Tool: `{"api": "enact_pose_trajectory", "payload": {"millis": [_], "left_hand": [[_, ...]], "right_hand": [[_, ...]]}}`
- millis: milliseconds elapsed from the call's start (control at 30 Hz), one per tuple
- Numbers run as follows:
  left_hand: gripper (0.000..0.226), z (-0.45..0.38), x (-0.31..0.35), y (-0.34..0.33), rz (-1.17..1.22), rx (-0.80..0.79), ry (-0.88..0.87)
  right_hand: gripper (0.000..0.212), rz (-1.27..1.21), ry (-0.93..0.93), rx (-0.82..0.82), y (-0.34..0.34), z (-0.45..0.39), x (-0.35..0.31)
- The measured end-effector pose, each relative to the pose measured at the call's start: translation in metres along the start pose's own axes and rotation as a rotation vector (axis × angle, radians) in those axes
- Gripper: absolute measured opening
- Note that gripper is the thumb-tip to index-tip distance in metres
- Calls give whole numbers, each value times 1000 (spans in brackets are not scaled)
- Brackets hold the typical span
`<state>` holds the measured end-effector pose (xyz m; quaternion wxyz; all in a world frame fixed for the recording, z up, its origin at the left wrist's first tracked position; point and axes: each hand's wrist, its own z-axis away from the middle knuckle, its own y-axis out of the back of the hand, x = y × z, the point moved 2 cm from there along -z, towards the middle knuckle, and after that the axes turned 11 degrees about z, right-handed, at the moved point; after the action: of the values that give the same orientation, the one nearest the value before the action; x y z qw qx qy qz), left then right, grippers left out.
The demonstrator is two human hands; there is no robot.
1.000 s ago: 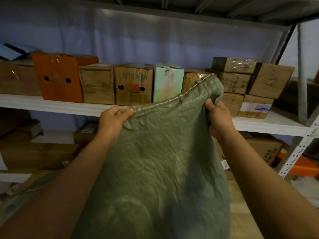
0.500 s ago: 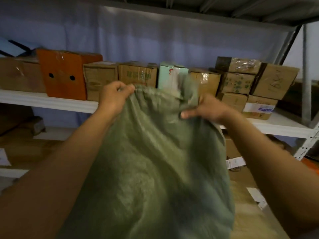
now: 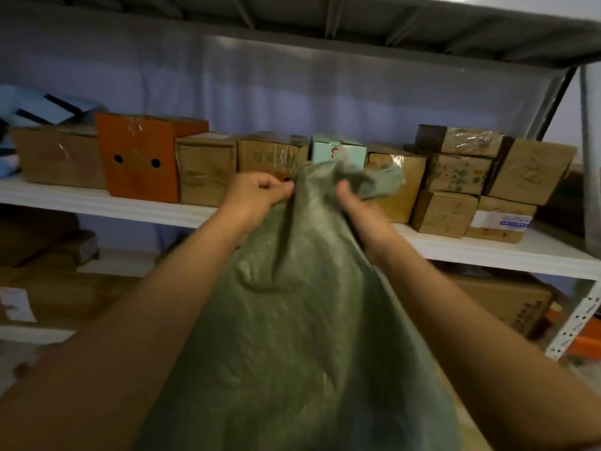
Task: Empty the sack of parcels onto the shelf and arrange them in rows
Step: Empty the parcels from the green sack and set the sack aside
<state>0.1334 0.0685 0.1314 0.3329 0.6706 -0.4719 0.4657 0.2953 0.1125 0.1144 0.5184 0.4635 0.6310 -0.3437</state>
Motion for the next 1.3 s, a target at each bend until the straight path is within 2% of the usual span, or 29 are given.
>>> {"api": "enact_pose_trajectory", "payload": {"millis": [67,100,200,267,333,367,400,433,500,633,700,767,833,867,933,1067,1133,1167,1200,1300], "left_hand": [[17,7,-15,-9,40,-68,85],[12,10,-19,-11,74,-83,119],[9,12,-27,6,95,-72,136],[15,16,-36,27,0,-135,146],[41,27,-54,47,-193,-330,308],[48,35,-66,56,-330,-425,406],[45,43,-78,67,-450,-480,469],[34,45,-88,78,-542,-473,470],[13,39,-91,97,-586,-320,357],[15,10,-49,103,-490,80,32],[15,8,-34,91,-412,178,-71],[13,14,-51,84,-416,74,-2],[12,30,-82,82,-612,-172,222],[11,36,-92,84,-677,-232,301],[12,30,-84,88,-633,-150,265],[10,-1,-18,83,-488,168,-60],[11,-2,-2,75,-419,217,-194],[12,-1,-7,74,-418,194,-198],[13,1,-21,74,-458,140,-138],[15,18,-72,78,-738,-172,250]], "right_hand": [[37,129,-67,-206,-28,14,26],[30,152,-93,-236,-37,17,34],[37,158,-84,-175,-43,11,35],[35,197,-33,-154,-36,2,24],[26,212,-17,-117,-27,-6,15],[22,208,-21,-90,-23,-9,12],[19,202,-26,-64,-19,-10,10],[18,211,-30,-37,-14,-11,10],[20,247,-28,8,-4,-14,10],[29,205,15,154,4,-25,4],[29,193,24,196,7,-28,3],[28,238,-12,190,13,-24,15],[28,318,-83,177,20,-16,36],[30,353,-109,174,22,-13,46],[35,375,-117,221,22,-12,52],[35,309,-35,390,20,-32,20],[28,297,28,393,22,-38,12],[27,310,30,381,24,-37,16],[27,352,15,357,25,-34,23],[38,574,-55,242,26,-18,55]]}}
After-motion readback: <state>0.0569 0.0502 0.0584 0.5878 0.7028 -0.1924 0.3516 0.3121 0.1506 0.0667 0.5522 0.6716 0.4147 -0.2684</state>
